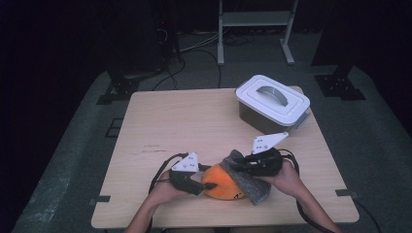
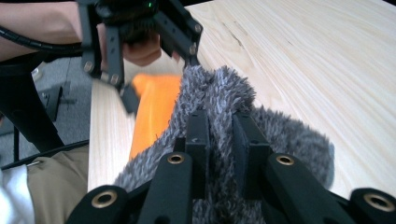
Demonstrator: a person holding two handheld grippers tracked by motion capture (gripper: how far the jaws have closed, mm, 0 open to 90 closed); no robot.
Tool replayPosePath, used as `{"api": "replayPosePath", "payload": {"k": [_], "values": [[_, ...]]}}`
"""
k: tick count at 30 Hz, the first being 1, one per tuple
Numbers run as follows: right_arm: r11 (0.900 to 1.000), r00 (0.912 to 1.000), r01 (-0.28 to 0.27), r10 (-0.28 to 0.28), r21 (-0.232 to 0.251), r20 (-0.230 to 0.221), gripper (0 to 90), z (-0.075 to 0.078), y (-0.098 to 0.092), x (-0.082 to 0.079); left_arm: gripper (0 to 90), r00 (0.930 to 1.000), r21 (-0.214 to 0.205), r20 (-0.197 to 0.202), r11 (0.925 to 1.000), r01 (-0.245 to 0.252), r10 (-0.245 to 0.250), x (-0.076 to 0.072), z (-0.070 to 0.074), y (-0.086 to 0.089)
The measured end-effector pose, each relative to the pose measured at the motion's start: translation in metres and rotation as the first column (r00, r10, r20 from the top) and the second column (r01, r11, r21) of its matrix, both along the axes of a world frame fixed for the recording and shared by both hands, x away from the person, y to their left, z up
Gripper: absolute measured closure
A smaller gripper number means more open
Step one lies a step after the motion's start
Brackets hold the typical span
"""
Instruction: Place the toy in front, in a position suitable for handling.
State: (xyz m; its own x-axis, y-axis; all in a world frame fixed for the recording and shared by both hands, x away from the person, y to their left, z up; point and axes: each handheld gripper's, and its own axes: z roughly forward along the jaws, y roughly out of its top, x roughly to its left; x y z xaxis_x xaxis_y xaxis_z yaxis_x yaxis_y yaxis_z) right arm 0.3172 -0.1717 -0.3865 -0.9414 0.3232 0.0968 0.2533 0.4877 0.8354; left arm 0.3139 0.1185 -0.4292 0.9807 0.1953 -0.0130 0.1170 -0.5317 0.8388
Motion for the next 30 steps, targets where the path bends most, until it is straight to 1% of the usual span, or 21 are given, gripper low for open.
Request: {"api": "replayPosePath", "payload": {"k": [2,4,6,7,8,10,11,12,13,14,15,16,18,19,21,23,25,26,28,30], "values": [[0.9996,0.9999,0.011,-0.011,0.025,-0.008,76.8,-0.006,-0.009,-0.004,39.5,1.0,-0.005,-0.009,1.0,0.004,-0.004,0.001,0.0,-0.001],[0.9989,0.9998,0.018,-0.017,0.044,-0.014,76.8,-0.01,-0.013,-0.007,34.5,0.9997,0.0,-0.024,1.0,0.008,-0.008,0.0,0.001,-0.005],[0.9993,0.9999,0.011,-0.011,0.036,-0.006,76.8,-0.012,-0.01,-0.009,24.0,0.9981,0.008,-0.06,0.9998,0.017,-0.017,0.001,0.004,-0.007],[0.9995,1.0,0.003,-0.003,0.031,0.0,76.8,-0.011,-0.008,-0.01,17.9,0.9968,0.003,-0.078,0.9999,0.016,-0.015,0.002,0.005,-0.008],[0.9995,1.0,-0.008,0.008,0.029,0.004,76.7,-0.011,-0.006,-0.011,14.1,0.9954,-0.014,-0.095,0.9998,0.012,-0.013,0.002,0.006,-0.009],[0.9995,0.9995,-0.027,0.027,0.019,0.018,76.7,-0.009,0.0,-0.013,12.1,0.9947,-0.023,-0.102,0.9997,0.008,-0.01,0.002,0.008,-0.012],[0.9994,0.9991,-0.034,0.034,0.011,0.024,76.6,-0.008,0.003,-0.014,12.5,0.9951,-0.016,-0.098,0.9998,0.01,-0.011,0.002,0.008,-0.013],[0.9993,0.9985,-0.038,0.038,0.004,0.039,76.5,-0.006,0.007,-0.015,15.7,0.9962,-0.007,-0.086,0.9999,0.009,-0.01,0.002,0.008,-0.013],[0.9992,0.998,-0.04,0.039,0.005,0.05,76.5,-0.004,0.011,-0.016,22.1,0.9969,-0.007,-0.077,0.9999,0.01,-0.01,0.001,0.008,-0.012],[0.999,0.9974,-0.043,0.043,0.009,0.057,76.4,-0.002,0.015,-0.016,25.8,0.997,-0.007,-0.077,0.9999,0.011,-0.012,0.001,0.007,-0.01],[0.9987,0.9967,-0.049,0.048,0.014,0.065,76.5,-0.001,0.019,-0.017,32.5,0.9982,0.0,-0.059,1.0,0.009,-0.009,0.0,0.007,-0.008],[0.9986,0.9963,-0.051,0.049,0.014,0.071,76.5,0.0,0.023,-0.017,36.9,0.9987,0.004,-0.051,1.0,0.004,-0.003,0.0,0.007,-0.006],[0.9985,0.9958,-0.051,0.05,0.016,0.077,76.7,0.001,0.025,-0.016,40.4,0.998,-0.007,-0.063,0.9999,-0.008,0.007,0.001,0.007,-0.002],[0.9986,0.9962,-0.048,0.047,0.022,0.073,76.7,0.001,0.024,-0.014,41.7,0.9978,-0.005,-0.065,0.9999,-0.013,0.012,0.002,0.006,-0.001],[0.9989,0.997,-0.033,0.031,0.033,0.07,76.8,-0.001,0.018,-0.012,42.7,0.9966,-0.016,-0.079,0.9996,-0.023,0.022,0.004,0.005,0.001],[0.9989,0.9985,-0.013,0.011,0.045,0.053,76.8,-0.005,0.009,-0.012,42.6,0.9955,-0.024,-0.091,0.9992,-0.031,0.029,0.006,0.004,0.004],[0.998,0.9995,0.01,-0.012,0.062,0.028,76.6,-0.012,-0.002,-0.013,42.6,0.9945,-0.028,-0.1,0.999,-0.035,0.032,0.007,0.003,0.006],[0.997,0.9996,0.023,-0.024,0.074,0.012,76.6,-0.016,-0.008,-0.013,42.6,0.9936,-0.037,-0.108,0.9985,-0.04,0.036,0.008,0.002,0.006],[0.9949,0.9985,0.052,-0.05,0.086,-0.023,76.6,-0.024,-0.021,-0.013,42.4,0.9914,-0.045,-0.125,0.9979,-0.046,0.04,0.01,0.001,0.008],[0.9932,0.9957,0.08,-0.075,0.084,-0.054,76.6,-0.031,-0.031,-0.013,42.2,0.9886,-0.061,-0.143,0.9965,-0.057,0.048,0.011,-0.001,0.011]]}}
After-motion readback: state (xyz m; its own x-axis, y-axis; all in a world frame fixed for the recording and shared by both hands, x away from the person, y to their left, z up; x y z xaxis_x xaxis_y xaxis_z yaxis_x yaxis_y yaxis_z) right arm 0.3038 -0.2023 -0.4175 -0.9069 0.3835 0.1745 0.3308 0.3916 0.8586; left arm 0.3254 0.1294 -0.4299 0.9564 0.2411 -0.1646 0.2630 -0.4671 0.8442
